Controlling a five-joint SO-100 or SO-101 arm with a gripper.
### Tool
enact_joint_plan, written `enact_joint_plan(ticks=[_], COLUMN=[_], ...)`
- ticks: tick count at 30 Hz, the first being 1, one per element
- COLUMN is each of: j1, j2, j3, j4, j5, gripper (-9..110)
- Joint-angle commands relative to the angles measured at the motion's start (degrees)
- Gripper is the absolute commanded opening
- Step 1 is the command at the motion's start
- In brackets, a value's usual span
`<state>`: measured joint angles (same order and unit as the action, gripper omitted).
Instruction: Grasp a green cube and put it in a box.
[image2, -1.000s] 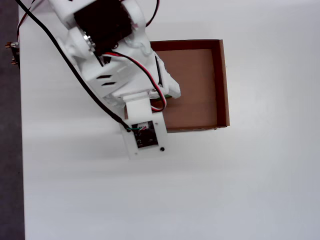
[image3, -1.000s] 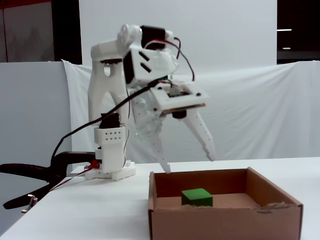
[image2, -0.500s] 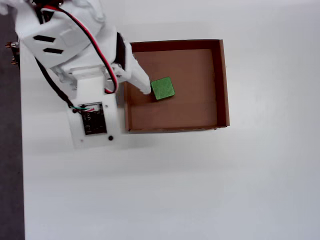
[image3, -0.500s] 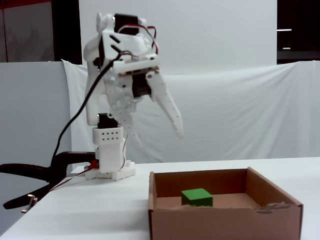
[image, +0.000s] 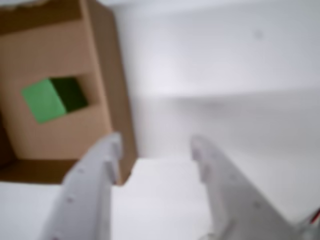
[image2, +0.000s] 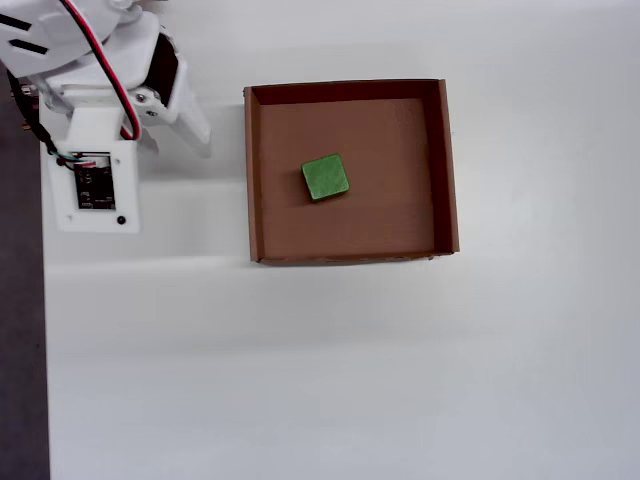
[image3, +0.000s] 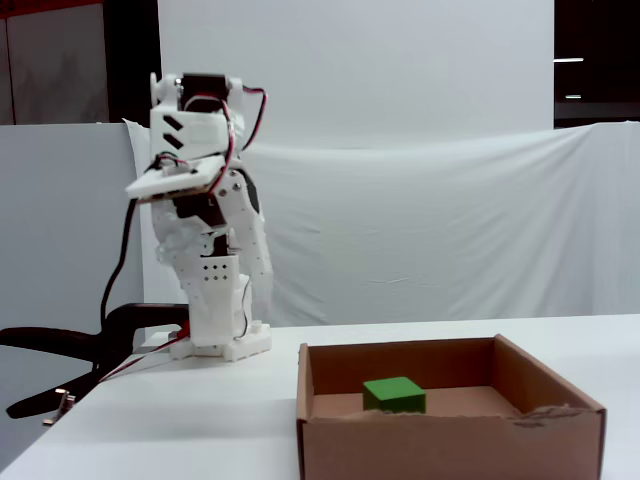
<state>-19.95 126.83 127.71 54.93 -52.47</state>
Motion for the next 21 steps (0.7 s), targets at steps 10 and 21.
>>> enact_joint_plan(ticks=[10, 21], j1=[5.19, 5.54], j2=[9.58, 23.99], j3=[15.91, 32.08], j4=[-4.92, -7.82], j5=[-1.67, -1.76], gripper=[12, 12])
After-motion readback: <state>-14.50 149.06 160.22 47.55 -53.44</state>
